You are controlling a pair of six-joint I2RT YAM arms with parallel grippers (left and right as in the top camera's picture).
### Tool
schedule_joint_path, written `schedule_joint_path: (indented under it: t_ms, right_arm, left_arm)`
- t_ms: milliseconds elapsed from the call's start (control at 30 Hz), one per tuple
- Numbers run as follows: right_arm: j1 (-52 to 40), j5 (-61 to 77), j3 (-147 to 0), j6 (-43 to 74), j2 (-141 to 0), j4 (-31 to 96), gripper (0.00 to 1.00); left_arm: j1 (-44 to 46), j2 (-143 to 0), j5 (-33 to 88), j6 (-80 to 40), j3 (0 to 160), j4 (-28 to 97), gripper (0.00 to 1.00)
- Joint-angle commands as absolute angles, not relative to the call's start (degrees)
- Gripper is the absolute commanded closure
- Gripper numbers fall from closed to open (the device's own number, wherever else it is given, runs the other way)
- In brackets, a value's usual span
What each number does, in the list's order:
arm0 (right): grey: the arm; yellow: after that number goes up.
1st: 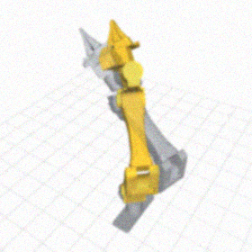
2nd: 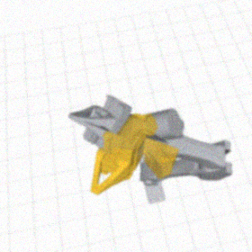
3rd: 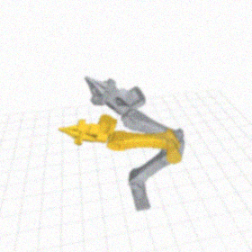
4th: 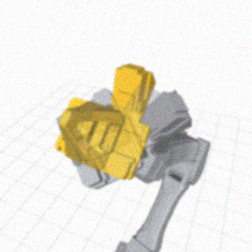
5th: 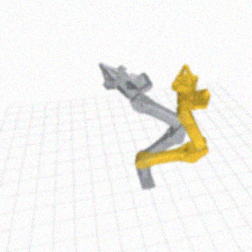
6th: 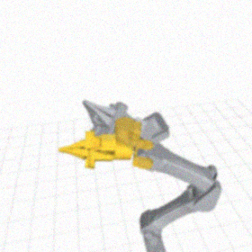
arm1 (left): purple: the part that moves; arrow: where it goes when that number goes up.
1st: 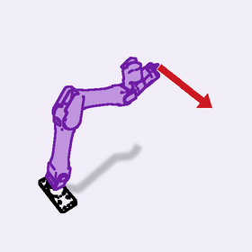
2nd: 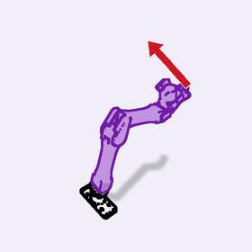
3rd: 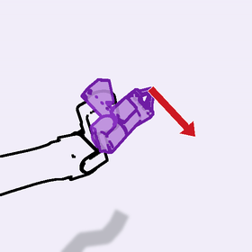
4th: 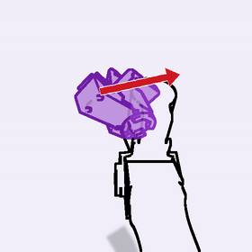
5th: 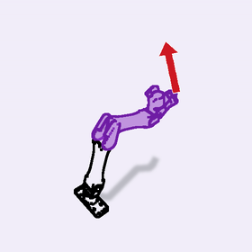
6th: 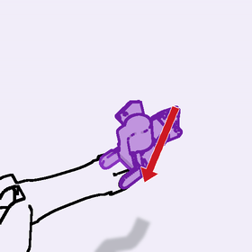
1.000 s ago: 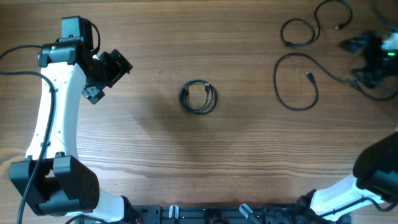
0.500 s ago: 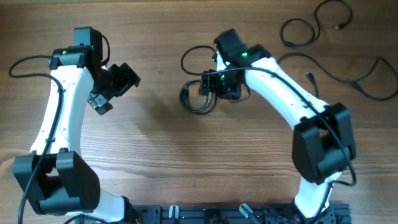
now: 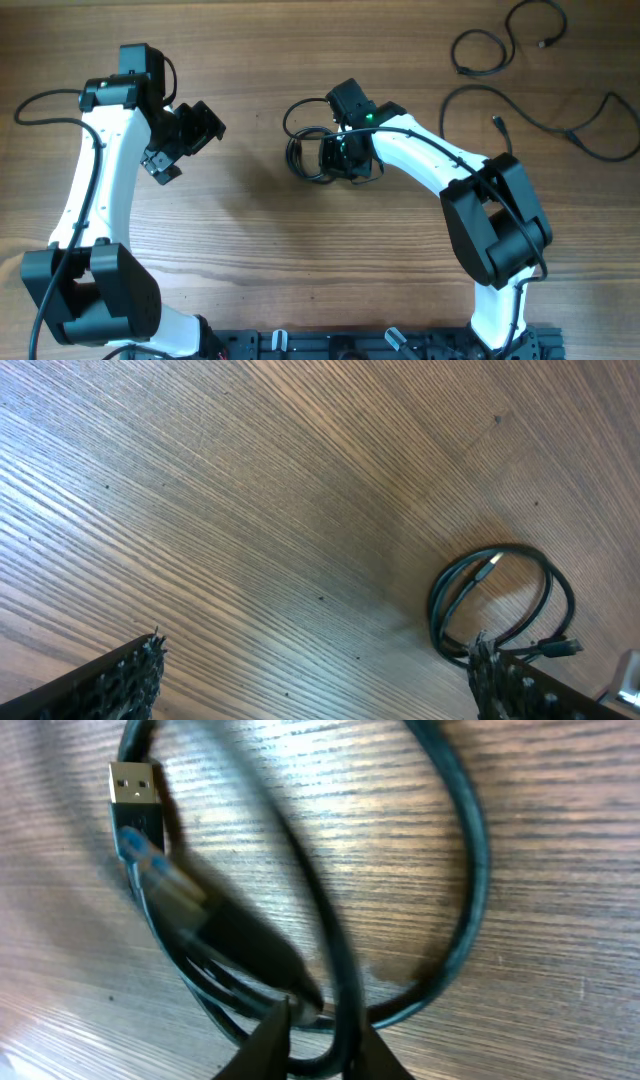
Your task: Untangle cables
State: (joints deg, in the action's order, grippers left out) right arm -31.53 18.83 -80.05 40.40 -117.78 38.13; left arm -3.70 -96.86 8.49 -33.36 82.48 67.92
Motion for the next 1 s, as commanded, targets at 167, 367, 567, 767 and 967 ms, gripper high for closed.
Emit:
schedule_joint_path:
  t_ms: [167,367,567,767,967]
  right_arm:
    - [-28.3,38.0,-86.2,33.1,-113.7,41.8,0.96]
    - [-26.2,46.3,-86.8,31.7,-104.5,41.0,0.96]
    - [-26.2,56.9,-86.8,32.5,-104.2,39.1,0.96]
    - [-26.2,71.0,-86.8,28.5,-104.2,38.8,0.96]
    - [-26.2,70.8,-86.8,25.2,-104.2,41.0,0.96]
  left_arm:
    - [-3.6,-97.3,9.6,-32.6,82.0,68.6,0.00]
    - [-3.6,-97.3,33.3,-13.2,82.0,68.8,0.00]
    - [-1.5,-97.3,33.6,-12.1,82.0,68.8,0.00]
    - [2.9,-97.3,26.7,-12.4,82.0,63.3,0.01]
    - [2.1,-97.3,15.6,-18.0,82.0,62.3,0.53]
